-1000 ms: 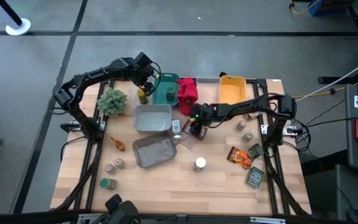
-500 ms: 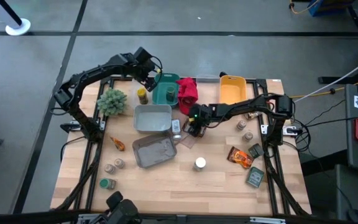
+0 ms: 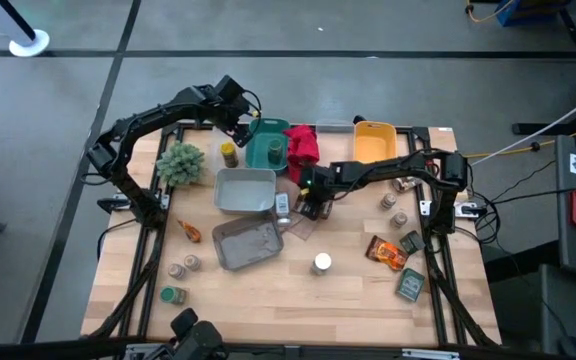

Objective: Sort spices by type
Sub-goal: Put the orange seasoning pack into the right transparent bin

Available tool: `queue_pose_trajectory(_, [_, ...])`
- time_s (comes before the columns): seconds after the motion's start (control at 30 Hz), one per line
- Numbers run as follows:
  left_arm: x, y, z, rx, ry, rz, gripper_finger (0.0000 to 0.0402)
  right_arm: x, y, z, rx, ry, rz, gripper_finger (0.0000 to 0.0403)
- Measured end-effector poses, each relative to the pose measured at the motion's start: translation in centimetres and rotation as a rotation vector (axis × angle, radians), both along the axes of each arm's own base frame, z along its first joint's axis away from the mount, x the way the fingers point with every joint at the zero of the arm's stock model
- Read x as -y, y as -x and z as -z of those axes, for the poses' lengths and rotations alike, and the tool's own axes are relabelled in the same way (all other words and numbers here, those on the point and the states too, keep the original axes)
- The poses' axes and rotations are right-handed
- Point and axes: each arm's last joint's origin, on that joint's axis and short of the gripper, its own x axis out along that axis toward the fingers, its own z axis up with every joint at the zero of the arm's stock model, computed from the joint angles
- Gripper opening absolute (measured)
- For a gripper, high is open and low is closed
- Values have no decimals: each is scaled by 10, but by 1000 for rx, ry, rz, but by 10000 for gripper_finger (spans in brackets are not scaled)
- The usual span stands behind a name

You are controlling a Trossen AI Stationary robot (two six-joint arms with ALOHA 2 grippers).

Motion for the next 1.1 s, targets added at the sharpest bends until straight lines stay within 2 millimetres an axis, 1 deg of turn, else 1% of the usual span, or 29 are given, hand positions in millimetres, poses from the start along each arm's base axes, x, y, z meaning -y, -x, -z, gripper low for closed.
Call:
queue_pose_trajectory(0.17, [0,0,0,-1,1,1,241,0,-1,-2,-7,31,-63,36])
queue_pose_trajectory(0.3, [1,0,0,0,2,3,241,0,-1,-3,-5,36,-71,43])
queue_pose_trajectory(0.43, [1,0,0,3,5,4,241,0,-1,-3,4,16,-82,68])
queue_pose_trajectory(0.63, [1,0,0,3,5,4,241,-1,-1,-4,9,2,-90,133])
queue_pose_trajectory(0.77, [1,0,0,3,6,5,241,-3,-2,-4,23,-47,-116,167])
queue_pose_trajectory(0.9, [1,0,0,3,6,4,241,-3,-2,-2,23,-42,-155,184])
queue_pose_trajectory(1.1, [1,0,0,0,10,4,241,-2,-2,6,-14,-22,-154,187])
